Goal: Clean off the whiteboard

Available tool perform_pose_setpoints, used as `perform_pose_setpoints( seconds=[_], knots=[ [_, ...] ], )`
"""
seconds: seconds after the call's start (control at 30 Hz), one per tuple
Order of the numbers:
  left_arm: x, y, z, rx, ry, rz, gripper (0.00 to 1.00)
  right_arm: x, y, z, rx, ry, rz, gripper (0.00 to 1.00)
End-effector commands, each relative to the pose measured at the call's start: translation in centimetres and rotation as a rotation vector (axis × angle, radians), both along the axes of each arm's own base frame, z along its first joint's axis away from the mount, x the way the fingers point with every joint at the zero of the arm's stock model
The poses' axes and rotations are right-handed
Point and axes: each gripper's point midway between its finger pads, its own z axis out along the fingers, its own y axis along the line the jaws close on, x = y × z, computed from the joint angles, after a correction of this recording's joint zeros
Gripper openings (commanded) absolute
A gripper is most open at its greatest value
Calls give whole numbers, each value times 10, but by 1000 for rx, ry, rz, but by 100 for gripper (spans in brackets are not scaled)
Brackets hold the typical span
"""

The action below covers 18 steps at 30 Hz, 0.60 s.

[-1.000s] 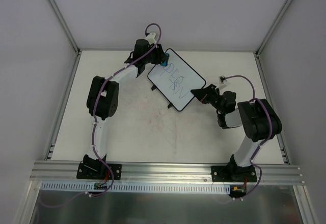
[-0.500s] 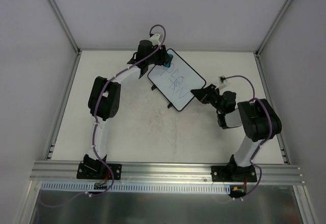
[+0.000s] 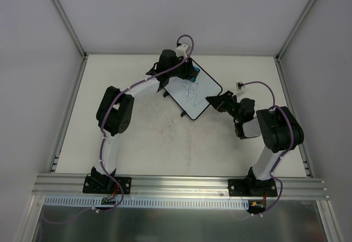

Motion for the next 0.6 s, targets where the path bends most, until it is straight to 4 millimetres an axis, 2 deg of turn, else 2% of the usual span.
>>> perform_pose_setpoints(
  seconds=[0.0,0.17,0.3,0.57],
  knots=[
    [-33,-16,7,21,-6,-100,0,8,8,39,-6,-215,17,0],
    [-32,-13,0,36,5,-80,0,8,9,39,-5,-216,18,0],
    [-20,-5,-10,54,31,-11,0,8,8,40,-3,-217,17,0],
    [4,28,-29,18,144,126,0,8,8,41,-4,-219,15,0]
  ],
)
